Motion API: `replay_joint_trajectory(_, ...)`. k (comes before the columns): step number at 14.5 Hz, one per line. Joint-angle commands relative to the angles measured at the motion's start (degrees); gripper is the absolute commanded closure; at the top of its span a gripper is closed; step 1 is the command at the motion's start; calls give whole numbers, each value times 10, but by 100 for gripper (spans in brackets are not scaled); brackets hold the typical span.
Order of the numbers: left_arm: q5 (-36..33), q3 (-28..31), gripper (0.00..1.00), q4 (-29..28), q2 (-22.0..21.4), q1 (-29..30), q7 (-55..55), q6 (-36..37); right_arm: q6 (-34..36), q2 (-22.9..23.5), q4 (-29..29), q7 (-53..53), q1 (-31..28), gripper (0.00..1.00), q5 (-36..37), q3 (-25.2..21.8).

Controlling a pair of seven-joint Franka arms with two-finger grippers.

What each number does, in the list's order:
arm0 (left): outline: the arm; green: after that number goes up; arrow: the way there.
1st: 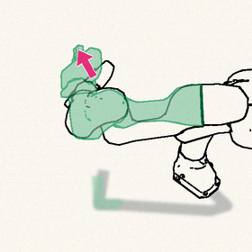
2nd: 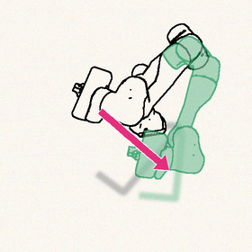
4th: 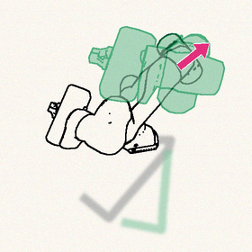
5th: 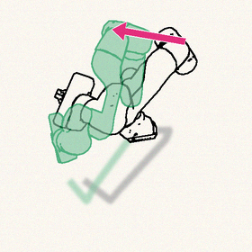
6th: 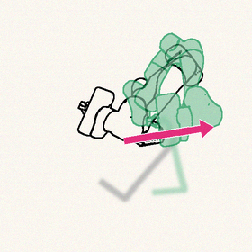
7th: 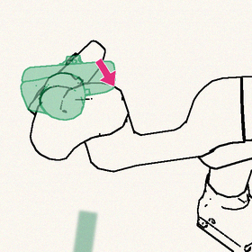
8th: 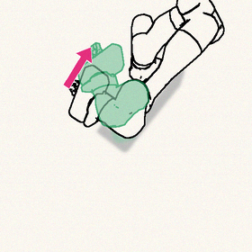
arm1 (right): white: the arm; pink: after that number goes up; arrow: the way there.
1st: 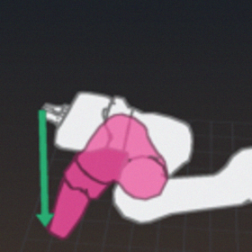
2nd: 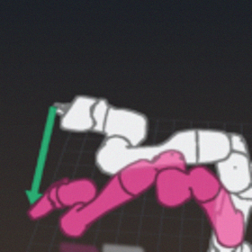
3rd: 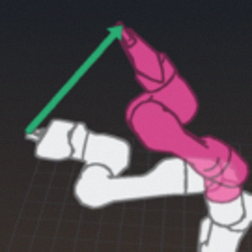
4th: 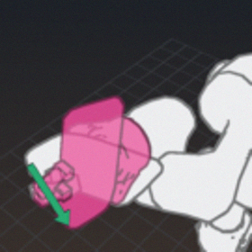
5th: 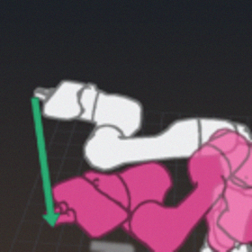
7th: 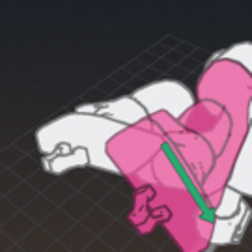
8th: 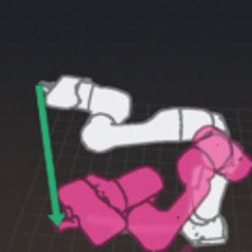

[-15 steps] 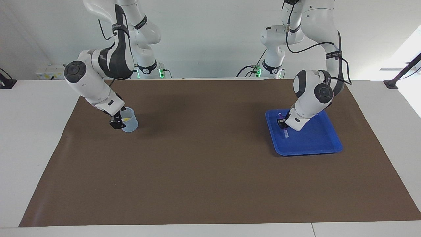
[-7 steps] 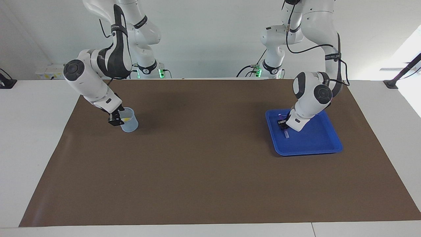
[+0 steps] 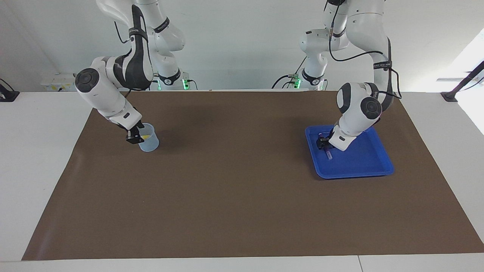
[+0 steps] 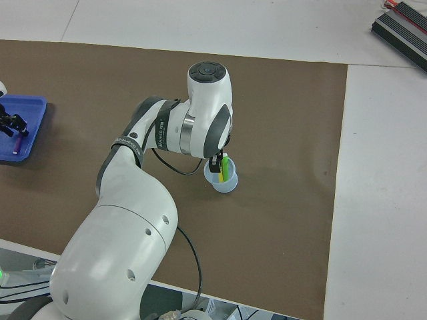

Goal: Right arm passes pens to left for tray arrangement

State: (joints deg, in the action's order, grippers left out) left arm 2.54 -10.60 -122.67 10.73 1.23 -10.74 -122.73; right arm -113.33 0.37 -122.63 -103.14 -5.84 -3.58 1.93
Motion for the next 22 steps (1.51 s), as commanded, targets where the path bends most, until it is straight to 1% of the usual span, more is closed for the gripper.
replay_joint_trajectory(1,-11,-4,0,-13,-7,6,-4,-14,-12,-15,-17,2,-5,33,8,3)
replay_joint_trajectory(2,-11,-4,0,-12,-7,7,-4,-14,-12,-15,-17,3,-7,36,8,3)
replay_joint_trajectory(4,-9,-4,0,6,-5,7,-5,3,-12,-15,-18,4,-6,37,8,4)
replay_joint_trajectory(5,-4,-5,0,28,-5,8,-5,33,-14,-16,-23,4,-7,38,8,3)
replay_joint_trajectory(6,-3,-5,0,63,-5,8,-5,79,-24,-17,-28,2,-7,39,8,3)
replay_joint_trajectory(8,29,-4,0,137,-2,9,-7,171,-31,-18,-31,4,-5,41,8,4)
replay_joint_trajectory(10,47,-5,0,188,-3,8,-49,228,-31,-19,-31,3,-6,44,8,4)
replay_joint_trajectory(12,69,-8,0,224,-10,3,-110,269,-31,-19,-30,4,-5,59,8,4)
replay_joint_trajectory(14,111,-11,0,266,-12,0,-176,309,-29,-18,-28,4,-2,70,8,4)
replay_joint_trajectory(15,125,-15,0,277,-17,-1,-213,323,-28,-18,-26,4,-2,76,8,4)
replay_joint_trajectory(18,173,-39,0,273,-64,-2,-322,327,-24,-17,-22,4,-3,100,6,4)
replay_joint_trajectory(20,218,-40,0,272,-82,-3,-380,326,-17,-14,-15,4,-5,100,2,4)
replay_joint_trajectory(22,249,-42,0,263,-95,-4,-413,323,30,-12,17,7,-7,100,-21,3)
